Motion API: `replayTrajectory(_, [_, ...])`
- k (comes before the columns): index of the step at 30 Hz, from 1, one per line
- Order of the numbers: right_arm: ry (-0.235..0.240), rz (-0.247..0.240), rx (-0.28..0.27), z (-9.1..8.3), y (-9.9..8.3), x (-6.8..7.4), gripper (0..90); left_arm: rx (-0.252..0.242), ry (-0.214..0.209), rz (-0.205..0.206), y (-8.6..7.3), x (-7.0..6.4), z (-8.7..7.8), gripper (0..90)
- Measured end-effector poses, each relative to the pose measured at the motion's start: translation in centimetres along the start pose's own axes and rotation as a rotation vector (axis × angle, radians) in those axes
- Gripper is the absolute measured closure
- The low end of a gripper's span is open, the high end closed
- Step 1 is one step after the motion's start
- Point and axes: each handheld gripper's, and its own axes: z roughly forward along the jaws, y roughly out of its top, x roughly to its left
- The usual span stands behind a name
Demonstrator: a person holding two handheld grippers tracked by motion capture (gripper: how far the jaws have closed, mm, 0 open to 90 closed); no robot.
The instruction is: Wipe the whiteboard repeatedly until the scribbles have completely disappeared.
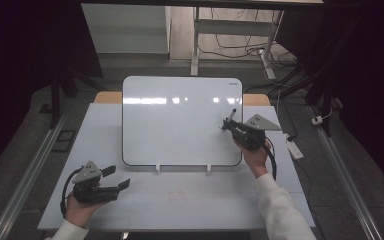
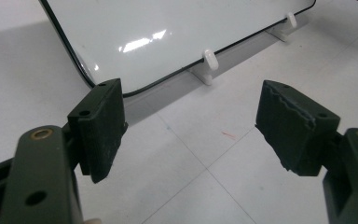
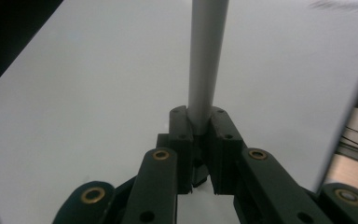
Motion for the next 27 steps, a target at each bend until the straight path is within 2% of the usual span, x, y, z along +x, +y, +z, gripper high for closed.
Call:
replayTrajectory(3, [-0.058,0.059,-0.048,0.2,1.1,-1.8,81.1,0.000,-0.001,0.006,0.1,-0.2,0.0,24.6])
replayTrajectory(5, [-0.072,0.087,-0.067,0.4,1.6,-2.3,81.1,-0.002,0.000,0.006,0.1,-0.2,0.0,24.6])
replayTrajectory(7, [-0.048,0.073,-0.055,0.7,1.4,-1.8,81.1,-0.003,-0.001,0.002,0.1,-0.1,-0.1,24.5])
replayTrajectory(10, [0.017,0.043,-0.014,0.9,0.7,-0.2,81.1,-0.003,0.001,-0.003,0.0,0.1,-0.1,24.6])
replayTrajectory(12, [0.035,0.016,0.006,0.9,0.4,0.4,81.2,-0.002,0.000,-0.003,0.0,0.0,0.0,24.6])
replayTrajectory(14, [0.013,0.014,0.000,1.0,0.8,0.1,81.1,-0.001,-0.001,0.002,0.0,-0.1,0.0,24.5])
replayTrajectory(16, [-0.012,0.049,-0.027,1.2,1.3,-0.6,81.1,0.000,-0.002,0.009,0.1,-0.2,0.0,24.6])
replayTrajectory(18, [-0.014,0.062,-0.039,1.4,1.4,-0.6,81.1,-0.003,-0.002,0.009,0.1,-0.3,0.0,24.5])
replayTrajectory(21, [0.043,0.011,0.004,1.5,0.7,0.8,81.1,-0.006,-0.001,0.002,0.1,-0.1,-0.1,24.5])
replayTrajectory(23, [0.052,-0.002,0.014,1.2,0.3,1.2,81.1,-0.005,0.000,-0.001,0.0,0.0,-0.1,24.6])
replayTrajectory(24, [0.052,-0.001,0.015,1.1,0.2,1.1,81.2,-0.005,0.000,0.000,0.0,0.0,-0.1,24.6])
replayTrajectory(27, [0.002,0.017,-0.006,0.7,0.5,0.1,81.1,-0.004,-0.002,0.006,0.1,-0.2,-0.1,24.5])
